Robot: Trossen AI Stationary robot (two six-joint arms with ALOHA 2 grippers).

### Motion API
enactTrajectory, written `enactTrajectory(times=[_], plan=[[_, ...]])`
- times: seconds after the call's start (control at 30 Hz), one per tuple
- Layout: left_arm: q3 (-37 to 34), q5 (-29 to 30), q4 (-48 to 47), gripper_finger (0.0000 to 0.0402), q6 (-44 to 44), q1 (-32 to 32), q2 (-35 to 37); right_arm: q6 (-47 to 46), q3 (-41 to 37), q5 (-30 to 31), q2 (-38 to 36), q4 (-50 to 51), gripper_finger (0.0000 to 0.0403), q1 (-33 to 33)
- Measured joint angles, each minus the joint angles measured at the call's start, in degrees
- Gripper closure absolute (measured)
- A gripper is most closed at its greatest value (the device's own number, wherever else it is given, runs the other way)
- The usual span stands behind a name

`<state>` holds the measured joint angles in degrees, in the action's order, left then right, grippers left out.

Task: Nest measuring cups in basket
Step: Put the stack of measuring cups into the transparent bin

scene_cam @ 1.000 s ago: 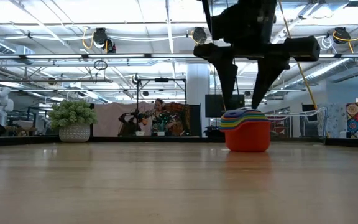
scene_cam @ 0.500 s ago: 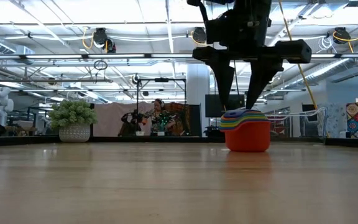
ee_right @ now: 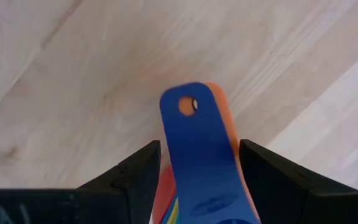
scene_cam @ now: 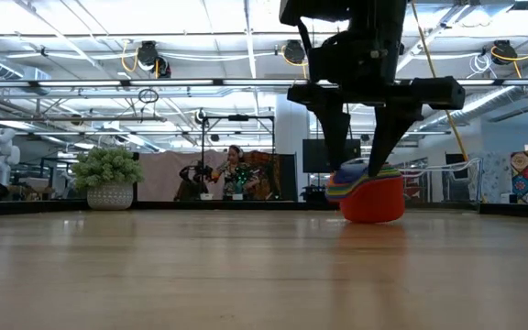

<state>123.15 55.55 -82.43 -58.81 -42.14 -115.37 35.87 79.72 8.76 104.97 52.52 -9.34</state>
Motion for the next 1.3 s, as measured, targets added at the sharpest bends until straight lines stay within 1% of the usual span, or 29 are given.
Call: enactTrajectory(times=[0.5,0.9,1.17,1.3], plan=[[0.0,0.0,0.0,0.0257,-0.2,0.0,0.0,1.0,0.0,0.4,0.0,-0.4,0.0192,0.1],[0.0,0.0,0.0,0.0257,-0.3,0.0,0.0,0.8,0.0,0.2,0.0,0.0,0.0192,2.4],[0.0,0.0,0.0,0.0257,-0.2,0.0,0.0,-0.9,0.0,-0.1,0.0,0.6,0.0192,2.4],[0.0,0.0,0.0,0.0257,-0.2,0.0,0.0,-1.8,0.0,-1.5,0.0,0.7,0.0192,2.4]])
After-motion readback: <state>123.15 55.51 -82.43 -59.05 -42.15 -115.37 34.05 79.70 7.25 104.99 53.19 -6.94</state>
